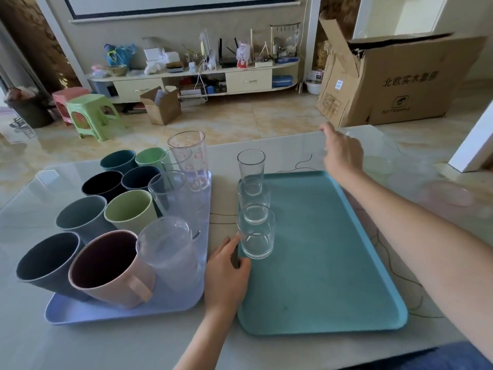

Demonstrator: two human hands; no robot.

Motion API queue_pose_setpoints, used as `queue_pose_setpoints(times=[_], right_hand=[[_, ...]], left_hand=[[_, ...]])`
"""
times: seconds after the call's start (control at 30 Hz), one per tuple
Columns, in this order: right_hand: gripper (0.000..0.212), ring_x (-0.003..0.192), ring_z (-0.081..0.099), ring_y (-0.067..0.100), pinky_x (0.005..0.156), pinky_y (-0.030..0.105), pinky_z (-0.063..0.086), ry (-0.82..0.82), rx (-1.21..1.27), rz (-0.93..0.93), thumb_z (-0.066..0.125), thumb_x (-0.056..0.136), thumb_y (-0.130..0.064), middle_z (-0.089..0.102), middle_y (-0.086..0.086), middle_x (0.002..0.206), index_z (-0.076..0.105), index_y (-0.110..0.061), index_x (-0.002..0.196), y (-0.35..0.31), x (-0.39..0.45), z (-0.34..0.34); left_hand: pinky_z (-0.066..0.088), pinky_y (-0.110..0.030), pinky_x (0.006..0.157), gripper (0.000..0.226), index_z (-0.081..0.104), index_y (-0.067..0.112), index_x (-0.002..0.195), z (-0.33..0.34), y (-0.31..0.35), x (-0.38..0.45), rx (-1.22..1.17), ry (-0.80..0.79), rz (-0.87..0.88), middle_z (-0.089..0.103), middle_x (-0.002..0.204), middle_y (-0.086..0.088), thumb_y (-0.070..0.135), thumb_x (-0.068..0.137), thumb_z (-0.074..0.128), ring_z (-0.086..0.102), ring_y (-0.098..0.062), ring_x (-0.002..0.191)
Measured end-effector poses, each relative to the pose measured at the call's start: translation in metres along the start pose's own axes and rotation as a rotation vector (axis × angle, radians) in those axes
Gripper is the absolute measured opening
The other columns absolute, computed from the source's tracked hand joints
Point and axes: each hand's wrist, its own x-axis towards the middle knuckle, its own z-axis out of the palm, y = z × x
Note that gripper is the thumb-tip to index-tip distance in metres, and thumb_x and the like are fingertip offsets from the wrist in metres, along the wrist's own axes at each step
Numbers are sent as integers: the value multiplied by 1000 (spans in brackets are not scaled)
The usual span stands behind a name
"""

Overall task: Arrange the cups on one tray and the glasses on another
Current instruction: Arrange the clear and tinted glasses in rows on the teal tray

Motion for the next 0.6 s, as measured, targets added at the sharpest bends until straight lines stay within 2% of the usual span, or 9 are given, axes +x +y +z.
queue_pose_setpoints(times=[0.1, 0.2, 0.3, 0.43, 0.5, 0.6], right_hand=[[57, 80, 63, 33, 67, 34, 47, 27, 153, -30, 46, 81, 11, 68, 8, 92, 44, -22, 128, -14, -38, -30], [53, 76, 62, 23, 69, 33, 49, 21, 344, -31, 51, 84, 4, 67, 0, 86, 46, -27, 127, -18, -88, -52], [47, 73, 61, 18, 65, 26, 44, -70, 405, -62, 57, 85, -1, 66, -7, 83, 49, -30, 121, -24, -137, -73], [47, 71, 62, 12, 70, 33, 52, -212, 561, -34, 61, 83, -1, 64, -9, 78, 50, -34, 114, -37, -192, -92], [48, 73, 63, 12, 76, 36, 53, -303, 607, -71, 63, 82, -2, 65, -10, 76, 50, -36, 114, -45, -210, -97], [50, 82, 65, 10, 83, 35, 51, -465, 606, -161, 64, 83, -4, 67, -14, 77, 49, -39, 115, -59, -218, -101]], left_hand=[[37, -15, 66, 44, 62, 30, 118, -3, 6, -2, -12, 3, 12, 64, 86, 12, 13, 78, 57, 57, -10, 77], [38, -19, 69, 45, 61, 31, 122, -6, 11, -6, -31, -15, 3, 65, 88, 9, 13, 81, 56, 58, -13, 79], [41, -22, 77, 50, 55, 28, 129, -9, 11, -10, -4, -64, -4, 66, 105, 3, 12, 82, 53, 59, -19, 94], [37, -25, 102, 56, 45, 24, 139, -11, 4, -16, 27, -138, -24, 49, 141, 1, 10, 85, 48, 47, -19, 127], [31, -29, 112, 55, 43, 21, 140, -11, 3, -19, 10, -148, -37, 43, 146, 0, 10, 87, 46, 38, -17, 136], [32, -34, 112, 50, 46, 20, 138, -10, 1, -18, -8, -121, -21, 45, 145, 0, 11, 89, 42, 39, -17, 135]])
